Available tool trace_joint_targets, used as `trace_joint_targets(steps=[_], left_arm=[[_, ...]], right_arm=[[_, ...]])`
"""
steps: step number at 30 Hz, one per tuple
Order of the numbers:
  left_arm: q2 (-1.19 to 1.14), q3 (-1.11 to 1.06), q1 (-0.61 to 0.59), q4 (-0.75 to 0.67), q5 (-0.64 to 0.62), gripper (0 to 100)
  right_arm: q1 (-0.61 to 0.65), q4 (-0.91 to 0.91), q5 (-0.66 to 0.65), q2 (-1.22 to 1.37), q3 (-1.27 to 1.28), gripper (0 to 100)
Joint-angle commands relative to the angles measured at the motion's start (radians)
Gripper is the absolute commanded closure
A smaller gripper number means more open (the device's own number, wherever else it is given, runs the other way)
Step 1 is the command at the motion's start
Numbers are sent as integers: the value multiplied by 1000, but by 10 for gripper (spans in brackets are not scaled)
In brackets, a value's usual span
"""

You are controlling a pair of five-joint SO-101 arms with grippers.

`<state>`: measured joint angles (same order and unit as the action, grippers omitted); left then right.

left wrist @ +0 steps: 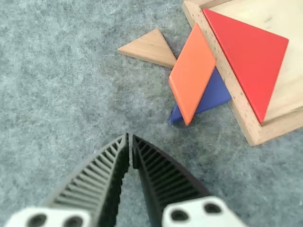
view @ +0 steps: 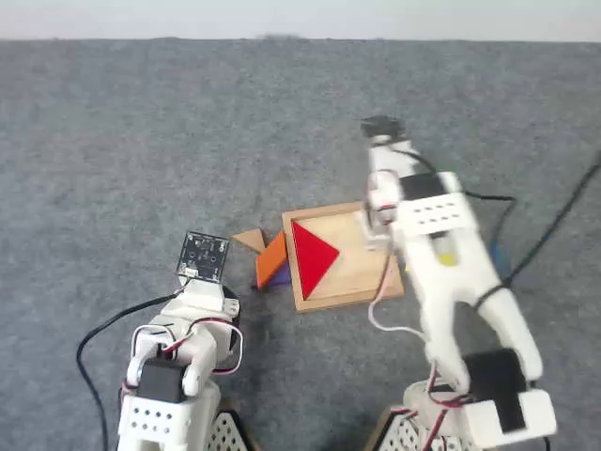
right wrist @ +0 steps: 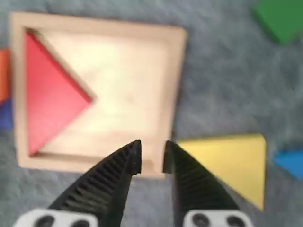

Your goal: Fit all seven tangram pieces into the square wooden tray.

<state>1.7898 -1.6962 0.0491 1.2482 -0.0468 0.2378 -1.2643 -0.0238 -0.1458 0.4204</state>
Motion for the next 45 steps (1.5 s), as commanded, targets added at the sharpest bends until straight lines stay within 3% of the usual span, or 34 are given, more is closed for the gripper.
trace_joint_targets(steps=[1, 4, 8, 15, 21, 27, 38, 45], left_arm=[[12, 13, 2, 6, -12, 988], [12, 13, 2, 6, -12, 988], [12, 13, 2, 6, -12, 988], [12, 13, 2, 6, -12, 988], [12, 13, 2, 6, -12, 988], [12, 13, 2, 6, -12, 988], [12, 13, 2, 6, -12, 988], [12, 13, 2, 6, -12, 988]], right_arm=[[-133, -71, 89, -50, 32, 842], [-186, -36, 264, -22, 103, 851], [-191, 113, 353, 27, 222, 851], [-182, 197, 393, 107, 249, 847], [-325, 193, 387, 191, 144, 847], [-412, 189, 247, 260, 15, 847], [-506, 186, 147, 344, -186, 848], [-503, 13, -52, 357, -338, 847]])
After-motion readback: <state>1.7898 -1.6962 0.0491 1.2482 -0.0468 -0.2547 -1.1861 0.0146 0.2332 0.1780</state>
